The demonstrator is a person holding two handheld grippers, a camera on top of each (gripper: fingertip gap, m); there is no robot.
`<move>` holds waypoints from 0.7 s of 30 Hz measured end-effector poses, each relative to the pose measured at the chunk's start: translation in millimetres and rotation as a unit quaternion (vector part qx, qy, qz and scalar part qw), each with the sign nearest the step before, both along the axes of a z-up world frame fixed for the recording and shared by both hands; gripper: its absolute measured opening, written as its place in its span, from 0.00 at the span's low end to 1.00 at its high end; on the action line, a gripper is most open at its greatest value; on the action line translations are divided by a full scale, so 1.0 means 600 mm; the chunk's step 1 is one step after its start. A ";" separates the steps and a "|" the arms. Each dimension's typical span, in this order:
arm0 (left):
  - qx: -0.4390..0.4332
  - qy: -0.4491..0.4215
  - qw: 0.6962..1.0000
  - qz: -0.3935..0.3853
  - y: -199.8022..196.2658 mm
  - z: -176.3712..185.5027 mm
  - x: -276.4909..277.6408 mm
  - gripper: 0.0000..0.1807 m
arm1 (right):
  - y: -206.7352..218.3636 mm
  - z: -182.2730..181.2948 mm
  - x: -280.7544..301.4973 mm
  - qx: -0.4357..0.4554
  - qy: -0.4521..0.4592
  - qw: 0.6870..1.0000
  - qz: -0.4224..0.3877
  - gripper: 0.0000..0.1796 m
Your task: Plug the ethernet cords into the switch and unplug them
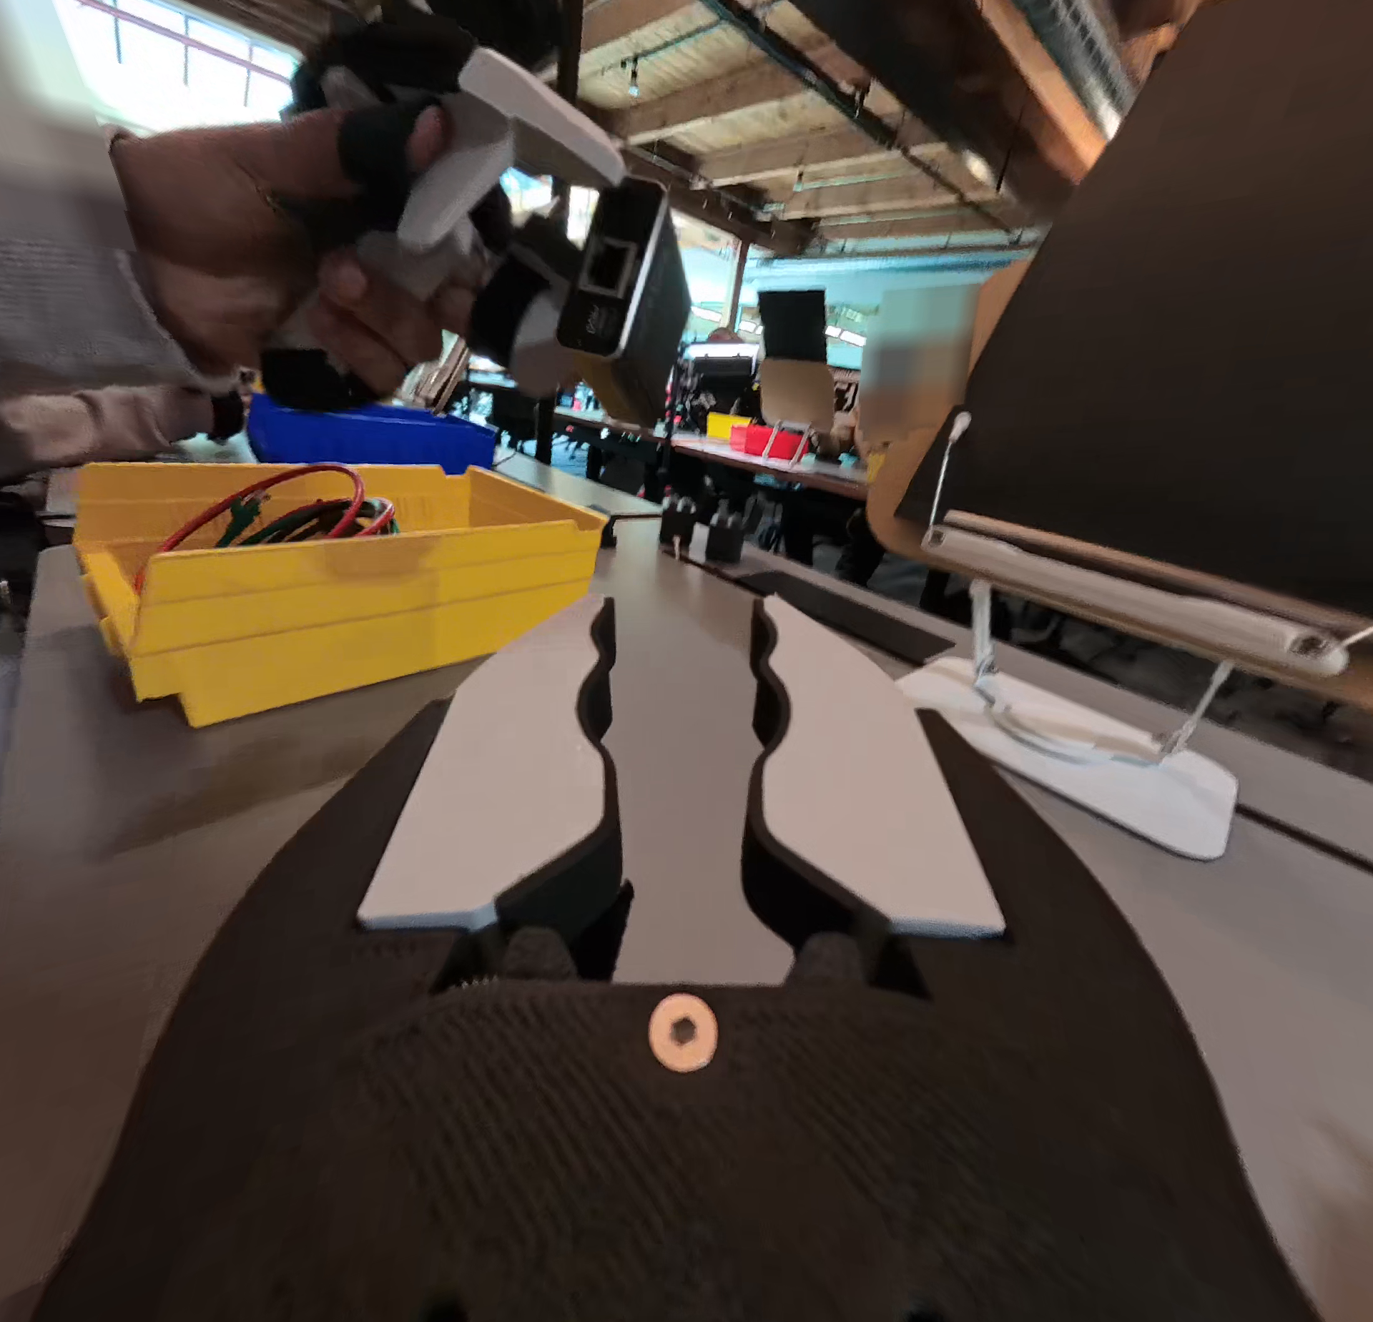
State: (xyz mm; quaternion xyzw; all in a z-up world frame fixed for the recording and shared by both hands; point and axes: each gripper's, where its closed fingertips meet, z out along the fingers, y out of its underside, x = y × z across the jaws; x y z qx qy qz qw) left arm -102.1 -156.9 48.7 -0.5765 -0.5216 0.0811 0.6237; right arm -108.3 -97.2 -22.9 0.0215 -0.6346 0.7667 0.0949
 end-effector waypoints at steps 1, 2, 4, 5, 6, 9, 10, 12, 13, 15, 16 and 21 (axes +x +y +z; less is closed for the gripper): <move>0.027 0.007 1.000 -0.009 0.023 -0.002 -0.005 0.37 | 0.000 0.012 0.002 -0.019 0.004 1.000 -0.005 0.21; 0.050 0.013 0.999 -0.012 0.043 -0.006 -0.012 0.37 | 0.002 0.025 0.003 -0.040 0.001 0.999 -0.007 0.22; 0.091 0.020 0.996 -0.016 0.080 -0.019 -0.024 0.37 | 0.006 0.045 0.006 -0.073 -0.021 0.997 0.000 0.26; 0.114 0.022 0.993 -0.019 0.097 -0.027 -0.029 0.37 | 0.007 0.051 0.004 -0.080 -0.030 0.996 -0.001 0.27; 0.135 0.022 0.990 -0.022 0.114 -0.036 -0.034 0.37 | 0.009 0.053 0.000 -0.081 -0.031 0.996 -0.007 0.26; 0.199 0.025 0.979 -0.026 0.143 -0.055 -0.044 0.37 | 0.029 0.055 -0.025 -0.087 0.002 0.994 -0.065 0.15; 0.213 0.019 0.976 -0.030 0.147 -0.062 -0.045 0.36 | 0.036 0.052 -0.029 -0.082 0.013 0.994 -0.065 0.15; 0.210 0.011 0.978 -0.017 0.142 -0.085 -0.052 0.37 | 0.041 0.038 -0.037 -0.056 -0.003 0.997 -0.047 0.14; 0.203 0.012 0.979 0.006 0.132 -0.098 -0.057 0.43 | 0.042 0.030 -0.041 -0.044 -0.032 0.998 -0.029 0.14; 0.194 0.015 0.981 0.027 0.116 -0.121 -0.061 0.50 | 0.045 0.018 -0.054 -0.031 -0.109 0.993 0.016 0.14; 0.191 0.016 0.981 0.021 0.114 -0.131 -0.058 0.50 | 0.044 0.008 -0.059 -0.019 -0.153 0.987 0.046 0.14; 0.150 -0.001 0.989 -0.013 0.126 -0.191 -0.043 0.54 | 0.034 -0.064 -0.041 0.092 -0.341 0.903 0.244 0.14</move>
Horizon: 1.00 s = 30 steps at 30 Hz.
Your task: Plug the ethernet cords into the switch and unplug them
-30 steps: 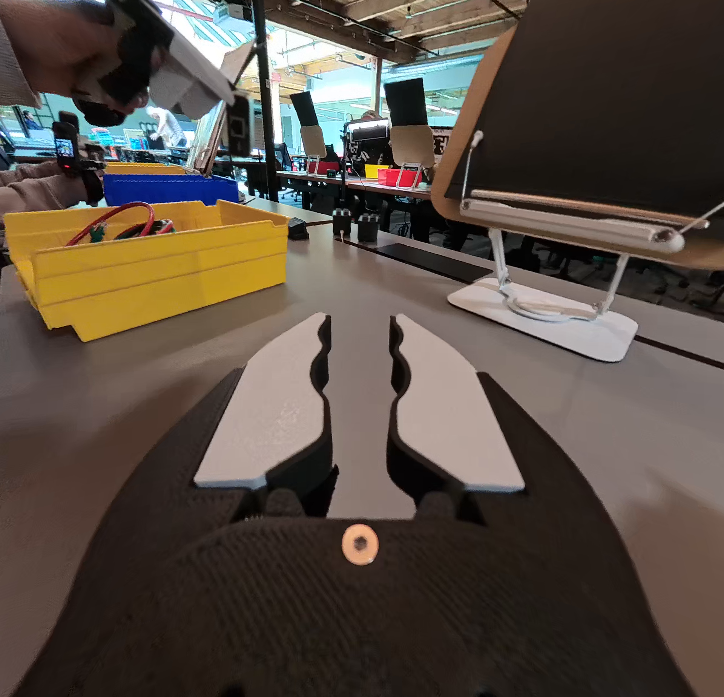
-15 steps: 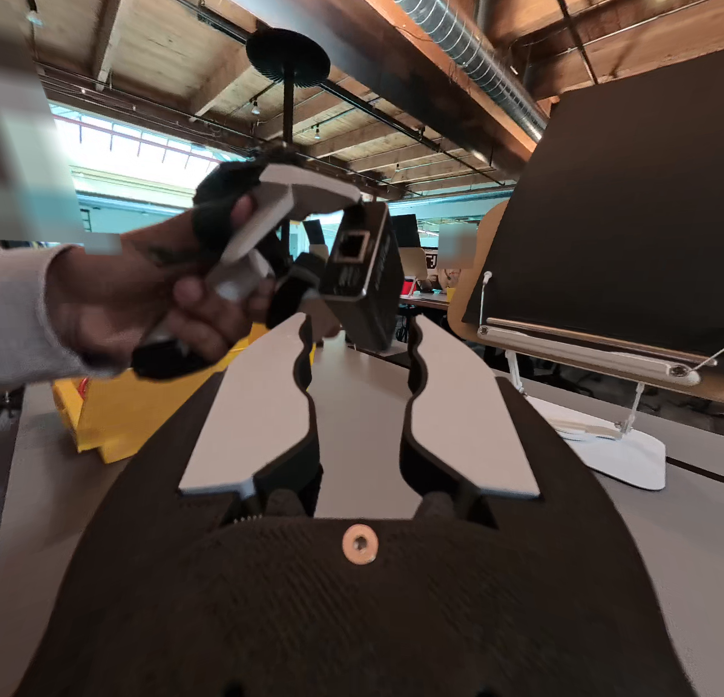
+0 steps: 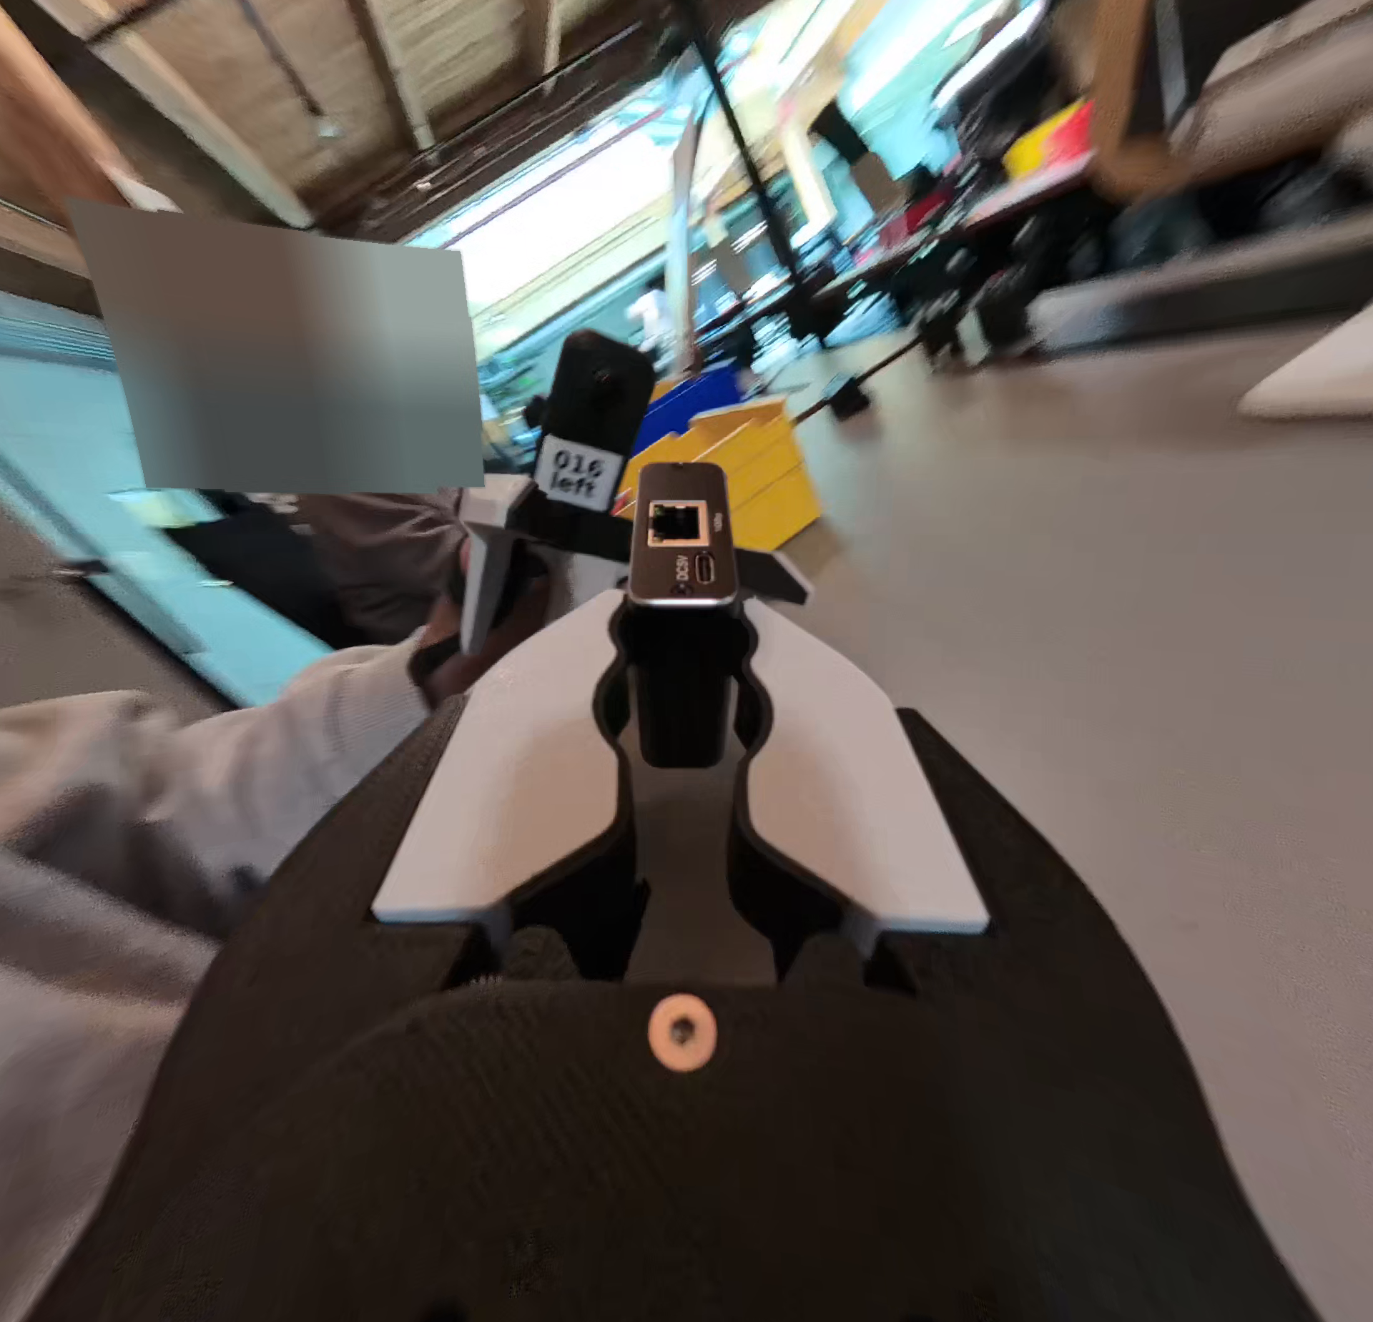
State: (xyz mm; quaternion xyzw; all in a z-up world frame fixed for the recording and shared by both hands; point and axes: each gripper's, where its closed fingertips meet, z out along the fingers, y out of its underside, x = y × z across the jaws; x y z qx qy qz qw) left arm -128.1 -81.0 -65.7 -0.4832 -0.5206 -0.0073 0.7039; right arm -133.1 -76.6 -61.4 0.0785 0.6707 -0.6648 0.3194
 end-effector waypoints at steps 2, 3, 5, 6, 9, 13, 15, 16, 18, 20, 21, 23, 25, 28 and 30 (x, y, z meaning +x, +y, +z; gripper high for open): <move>-0.019 0.004 1.000 0.001 0.005 -0.016 0.003 0.58 | 0.005 -0.010 0.013 0.011 -0.049 0.997 0.057 0.13; -0.027 0.005 1.000 0.001 0.008 -0.023 0.006 0.57 | 0.008 -0.011 0.023 0.013 -0.056 0.995 0.083 0.13; -0.029 -0.009 0.999 -0.017 0.017 -0.040 0.015 0.52 | 0.009 -0.019 0.043 0.027 -0.053 0.991 0.122 0.14; -0.023 -0.016 0.999 -0.035 0.024 -0.043 0.022 0.47 | 0.008 -0.026 0.053 0.039 -0.057 0.988 0.139 0.14; 0.004 -0.018 0.998 -0.053 0.021 -0.042 0.033 0.27 | 0.000 -0.042 0.063 0.064 -0.051 0.985 0.150 0.14; 0.052 -0.032 0.995 -0.074 0.014 -0.044 0.042 0.16 | -0.003 -0.045 0.041 0.060 -0.044 0.992 0.106 0.14; 0.054 -0.032 0.995 -0.079 0.017 -0.045 0.043 0.16 | -0.002 -0.042 0.040 0.054 -0.046 0.992 0.104 0.14; 0.047 -0.030 0.996 -0.076 0.016 -0.046 0.042 0.15 | -0.002 -0.042 0.038 0.052 -0.047 0.992 0.100 0.14; 0.047 -0.035 0.996 -0.066 0.014 -0.045 0.038 0.15 | -0.005 -0.040 0.030 0.044 -0.032 0.996 0.073 0.15; 0.090 -0.041 0.994 -0.048 0.004 -0.039 0.033 0.15 | -0.008 -0.034 0.011 0.023 0.017 0.999 0.015 0.17; 0.128 -0.048 0.990 -0.039 -0.004 -0.036 0.031 0.15 | -0.007 -0.027 0.001 0.007 0.045 0.999 -0.016 0.18; 0.231 -0.060 0.971 -0.018 -0.030 -0.029 0.028 0.14 | -0.002 -0.012 -0.013 -0.028 0.085 0.994 -0.064 0.24; 0.323 -0.066 0.944 -0.010 -0.051 -0.025 0.030 0.14 | 0.002 0.001 -0.017 -0.059 0.105 0.989 -0.089 0.30; 0.353 -0.068 0.933 -0.014 -0.055 -0.025 0.031 0.14 | 0.003 0.009 -0.012 -0.077 0.119 0.986 -0.093 0.36; 0.371 -0.061 0.926 -0.031 -0.048 -0.013 0.033 0.14 | 0.003 0.010 -0.007 -0.081 0.136 0.983 -0.094 0.37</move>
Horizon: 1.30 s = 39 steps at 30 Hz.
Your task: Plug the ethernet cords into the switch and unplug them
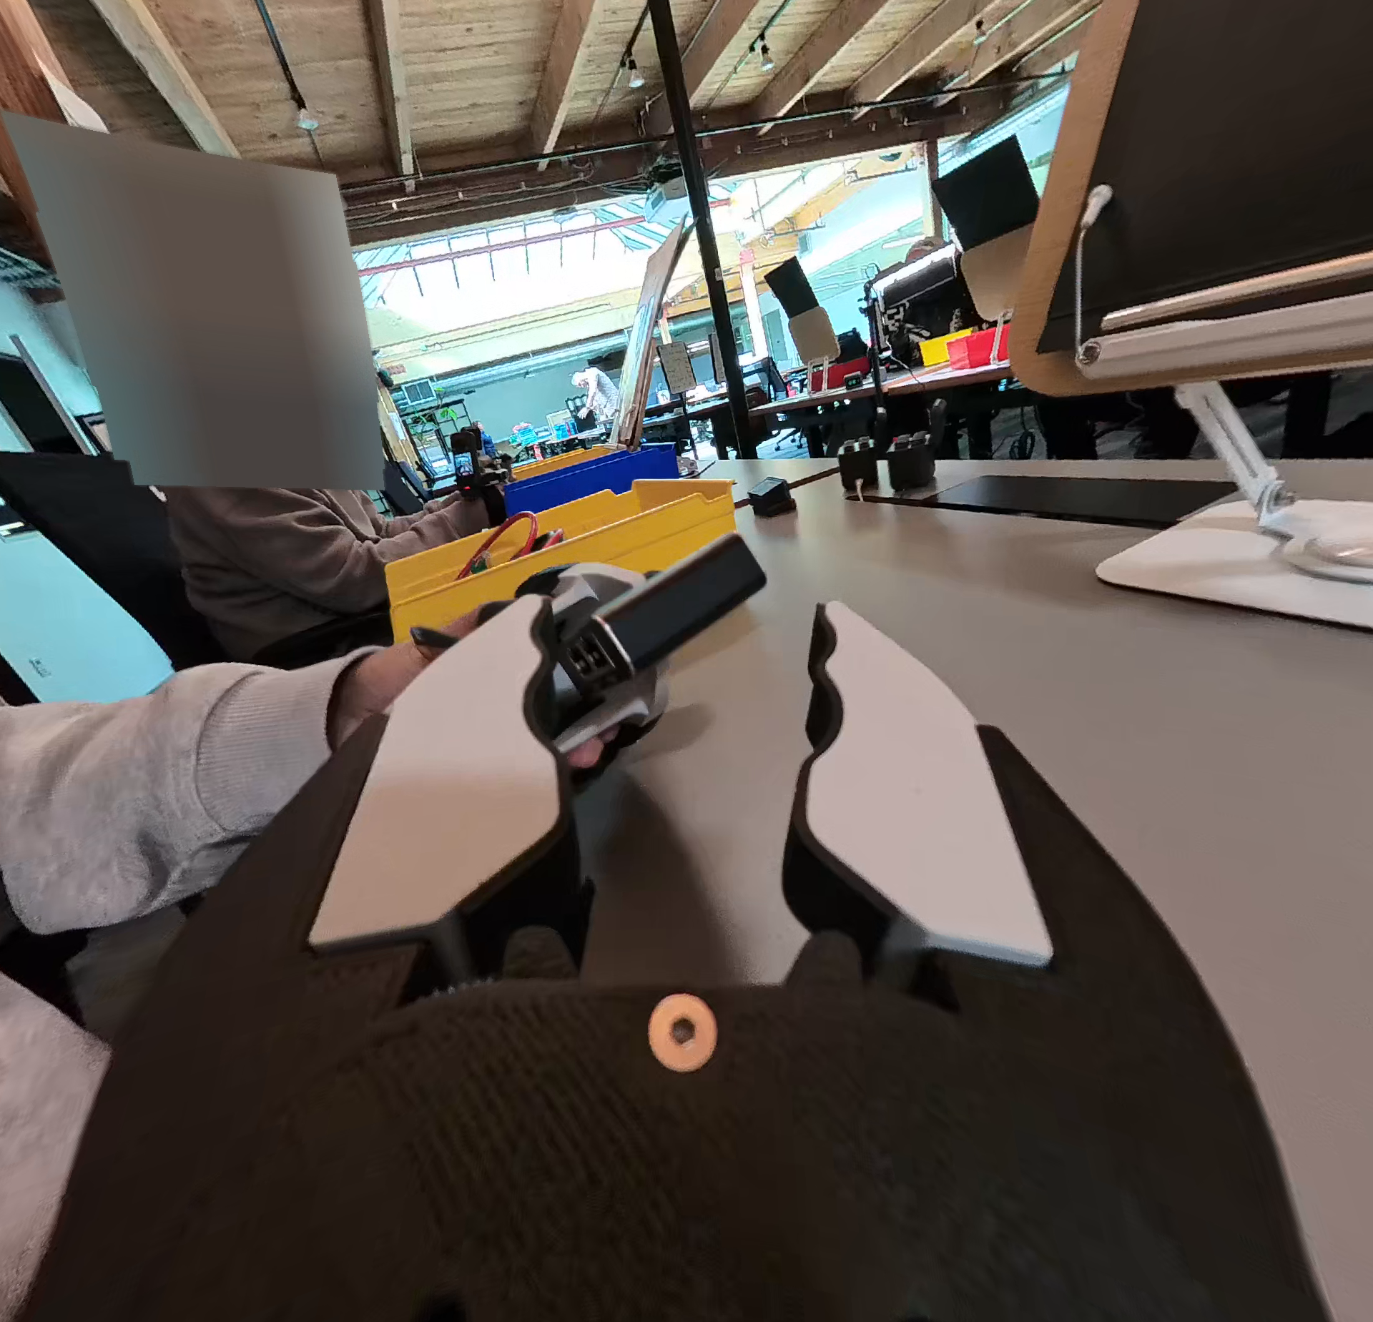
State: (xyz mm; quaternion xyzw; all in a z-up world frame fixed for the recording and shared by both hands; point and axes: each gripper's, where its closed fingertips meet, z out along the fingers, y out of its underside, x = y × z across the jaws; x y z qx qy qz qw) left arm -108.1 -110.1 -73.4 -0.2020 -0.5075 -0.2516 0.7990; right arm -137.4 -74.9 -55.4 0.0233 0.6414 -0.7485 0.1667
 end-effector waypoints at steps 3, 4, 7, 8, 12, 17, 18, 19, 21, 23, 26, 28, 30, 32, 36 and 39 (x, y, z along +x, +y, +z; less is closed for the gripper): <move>0.004 0.001 1.000 -0.018 0.015 0.002 0.002 0.15 | -0.002 -0.003 0.006 0.003 0.027 1.000 -0.005 0.37; 0.012 0.002 1.000 -0.022 0.018 0.003 0.003 0.15 | -0.003 -0.004 0.008 0.003 0.032 0.999 -0.005 0.37; 0.028 0.001 0.999 -0.030 0.023 0.003 0.003 0.15 | -0.002 -0.003 0.016 0.001 0.034 0.999 0.006 0.37; 0.029 0.000 0.999 -0.031 0.024 0.002 0.003 0.15 | -0.001 -0.001 0.018 -0.001 0.032 0.999 0.011 0.36; 0.053 0.007 0.998 -0.020 0.014 0.007 0.002 0.15 | 0.002 0.003 0.024 -0.008 0.030 0.999 0.022 0.34; 0.090 0.021 0.996 0.013 -0.017 0.013 0.003 0.16 | -0.001 -0.004 0.029 0.003 0.036 0.999 0.026 0.32; 0.092 0.020 0.995 0.018 -0.020 0.012 0.003 0.16 | -0.002 -0.005 0.030 0.006 0.037 0.999 0.025 0.32; 0.096 0.020 0.995 0.022 -0.023 0.011 0.002 0.16 | -0.003 -0.007 0.030 0.010 0.037 0.999 0.024 0.31; 0.099 0.020 0.995 0.027 -0.026 0.010 0.002 0.15 | -0.007 -0.016 0.025 0.029 0.036 0.999 0.014 0.29; 0.097 0.019 0.995 0.028 -0.026 0.008 0.001 0.15 | -0.010 -0.025 0.019 0.048 0.030 0.998 0.006 0.27; 0.091 0.014 0.995 0.029 -0.024 0.005 -0.001 0.16 | -0.008 -0.023 0.017 0.048 0.014 0.999 0.009 0.25; 0.087 0.011 0.996 0.029 -0.022 0.002 -0.002 0.14 | -0.006 -0.021 0.017 0.047 -0.001 0.999 0.017 0.25; 0.086 0.010 0.996 0.029 -0.022 0.001 -0.003 0.14 | -0.007 -0.028 0.011 0.065 -0.022 0.998 0.017 0.23; 0.084 0.009 0.996 0.030 -0.022 0.000 -0.003 0.14 | -0.008 -0.033 0.004 0.075 -0.048 0.996 0.020 0.23; 0.074 0.005 0.997 0.035 -0.022 -0.003 -0.004 0.14 | -0.003 -0.027 -0.005 0.065 -0.086 0.994 0.025 0.23; 0.051 0.000 0.998 0.043 -0.021 -0.007 -0.006 0.15 | 0.004 -0.022 -0.017 0.060 -0.078 0.995 -0.001 0.19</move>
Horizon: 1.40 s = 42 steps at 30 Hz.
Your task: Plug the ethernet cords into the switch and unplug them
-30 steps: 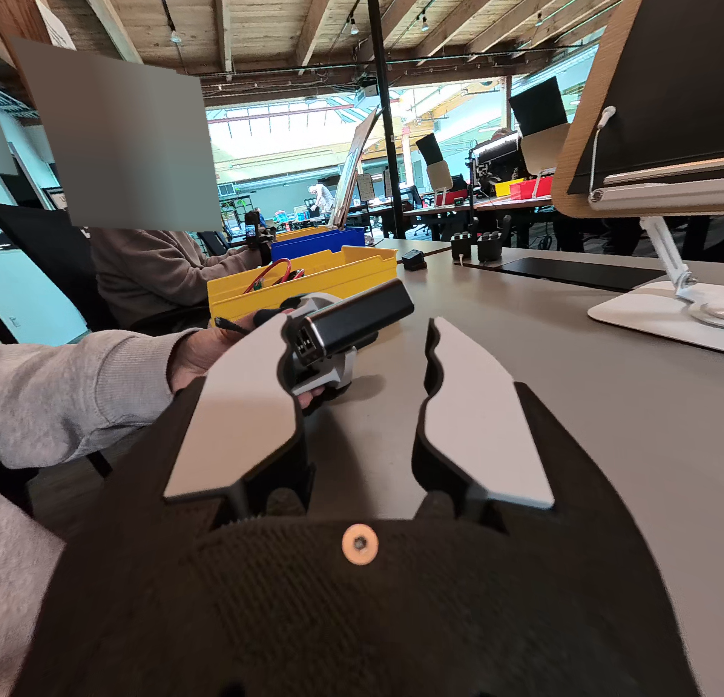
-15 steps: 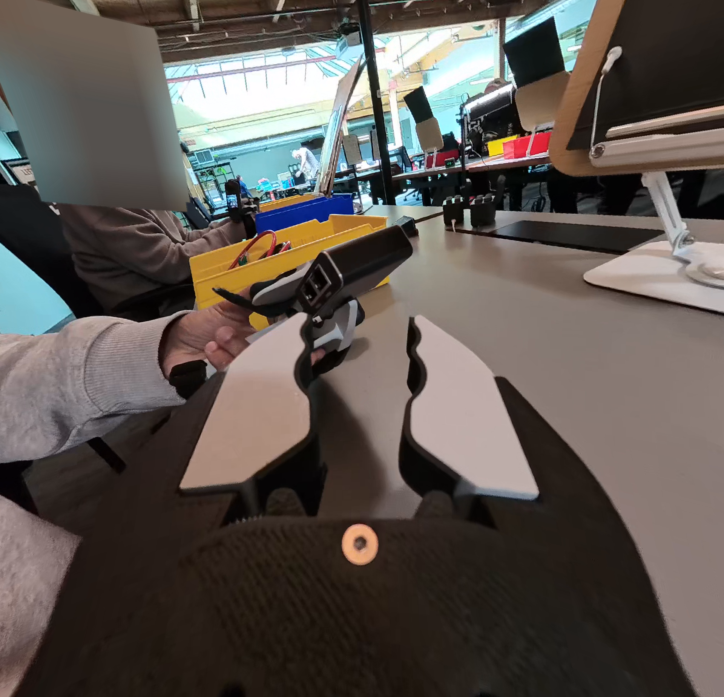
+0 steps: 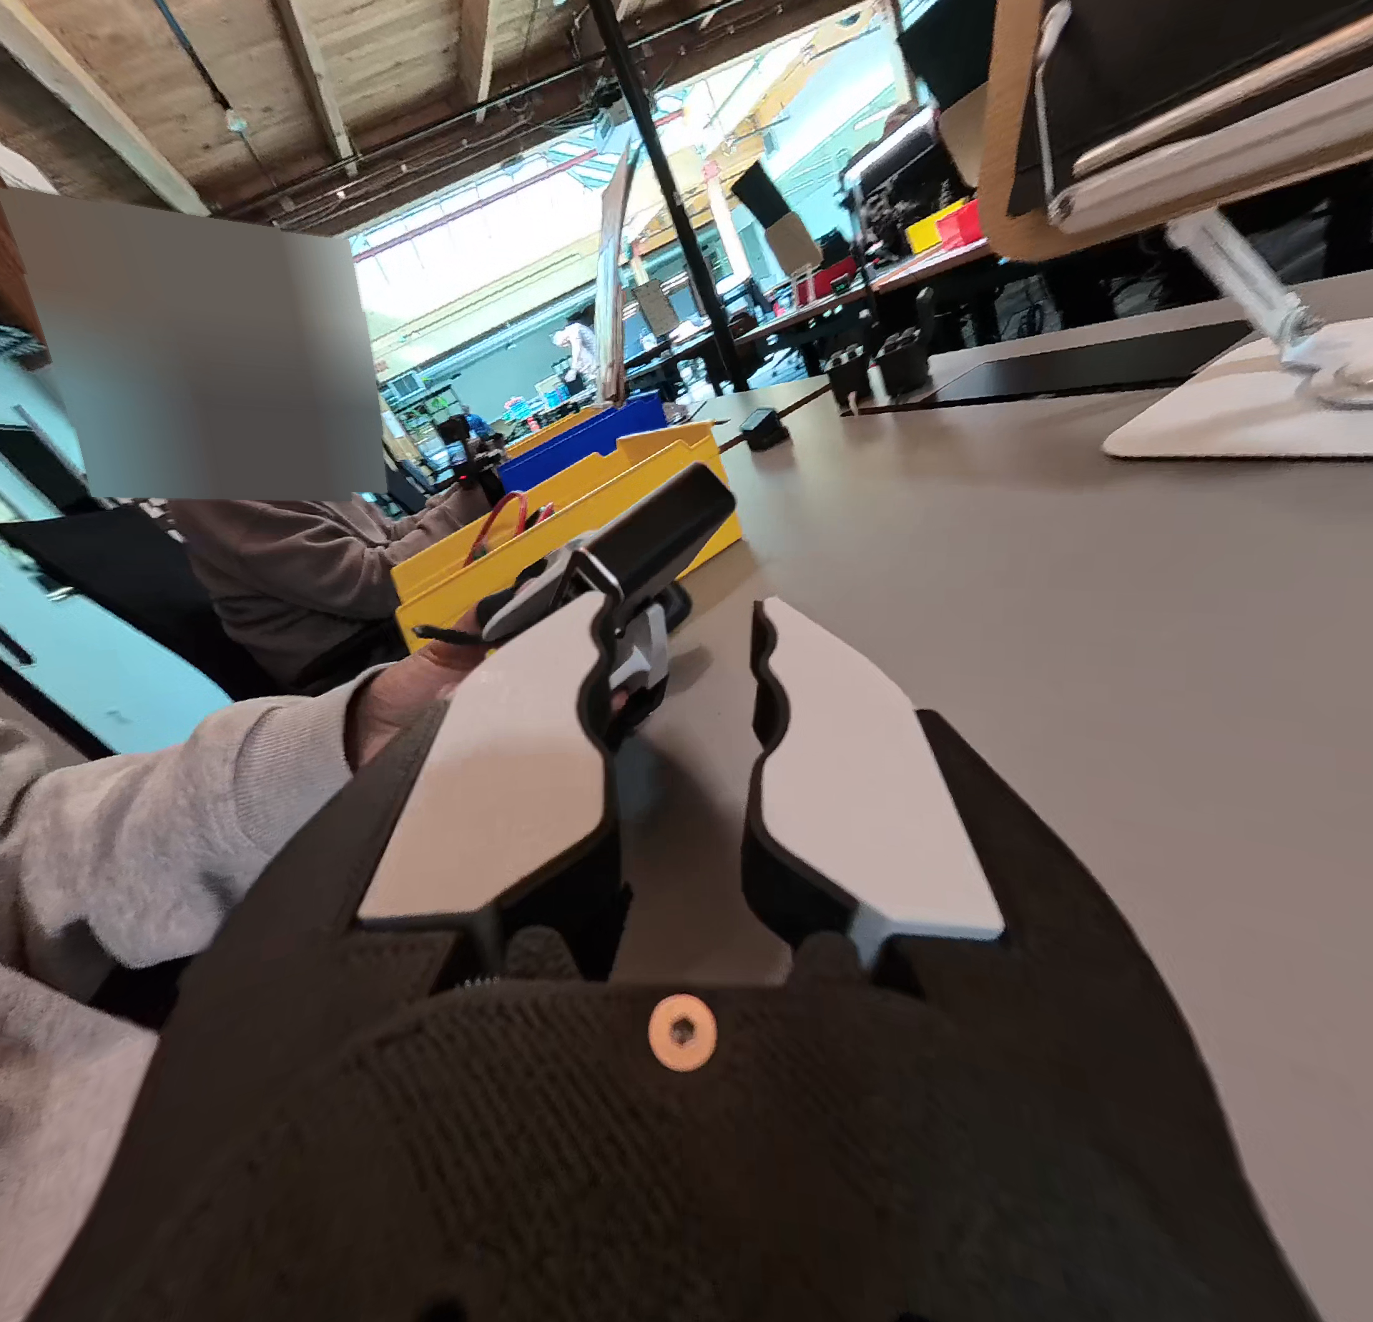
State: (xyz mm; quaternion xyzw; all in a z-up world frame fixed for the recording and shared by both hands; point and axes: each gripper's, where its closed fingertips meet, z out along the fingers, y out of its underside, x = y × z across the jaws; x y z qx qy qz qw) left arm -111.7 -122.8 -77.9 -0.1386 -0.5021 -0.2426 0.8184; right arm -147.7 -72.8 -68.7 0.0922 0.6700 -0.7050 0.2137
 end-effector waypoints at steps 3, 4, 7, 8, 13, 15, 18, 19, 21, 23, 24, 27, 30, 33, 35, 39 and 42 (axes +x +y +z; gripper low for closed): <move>-0.030 -0.008 0.999 0.010 0.002 -0.006 -0.002 0.14 | 0.005 0.007 -0.003 -0.011 -0.003 1.000 -0.009 0.15; -0.041 -0.010 0.999 0.013 0.004 -0.008 -0.003 0.14 | 0.004 0.005 -0.001 -0.009 -0.013 1.000 -0.002 0.15; -0.079 -0.011 0.997 0.019 0.013 -0.009 -0.005 0.15 | -0.007 -0.011 0.010 0.015 -0.045 0.999 0.023 0.19; -0.093 -0.011 0.995 0.021 0.017 -0.009 -0.005 0.14 | -0.011 -0.016 0.014 0.023 -0.053 0.998 0.031 0.20; -0.195 -0.008 0.980 0.031 0.039 -0.014 -0.008 0.14 | -0.018 -0.026 0.032 0.036 -0.100 0.992 0.074 0.18; -0.224 -0.002 0.974 0.033 0.045 -0.011 -0.009 0.15 | -0.013 -0.027 0.031 0.036 -0.129 0.986 0.095 0.15; -0.260 0.010 0.965 0.027 0.058 -0.009 -0.008 0.14 | -0.006 -0.024 0.025 0.029 -0.182 0.975 0.123 0.14; -0.268 0.013 0.963 0.026 0.060 -0.008 -0.007 0.14 | -0.004 -0.023 0.024 0.026 -0.193 0.972 0.130 0.14; -0.280 0.016 0.959 0.032 0.062 -0.008 -0.009 0.13 | -0.002 -0.024 0.023 0.029 -0.202 0.969 0.136 0.14; -0.288 0.016 0.957 0.028 0.065 -0.011 -0.009 0.14 | -0.003 -0.028 0.029 0.039 -0.197 0.969 0.145 0.13; -0.289 0.017 0.957 0.024 0.067 -0.012 -0.008 0.15 | -0.004 -0.029 0.036 0.045 -0.189 0.969 0.152 0.13; -0.282 0.008 0.959 0.011 0.069 -0.019 -0.008 0.16 | -0.009 -0.036 0.052 0.064 -0.157 0.973 0.158 0.13; -0.268 0.003 0.963 -0.012 0.072 -0.023 -0.006 0.15 | -0.009 -0.037 0.050 0.065 -0.158 0.973 0.155 0.13; -0.257 0.004 0.966 -0.023 0.075 -0.022 -0.004 0.15 | -0.008 -0.034 0.048 0.060 -0.161 0.973 0.153 0.13; -0.253 0.005 0.967 -0.031 0.076 -0.023 -0.003 0.16 | -0.008 -0.035 0.048 0.062 -0.157 0.974 0.151 0.13; -0.244 0.007 0.966 -0.087 0.087 -0.034 0.008 0.18 | -0.006 -0.031 0.043 0.055 -0.159 0.975 0.147 0.13; -0.247 0.008 0.964 -0.097 0.090 -0.039 0.009 0.18 | -0.005 -0.032 0.037 0.054 -0.165 0.975 0.142 0.13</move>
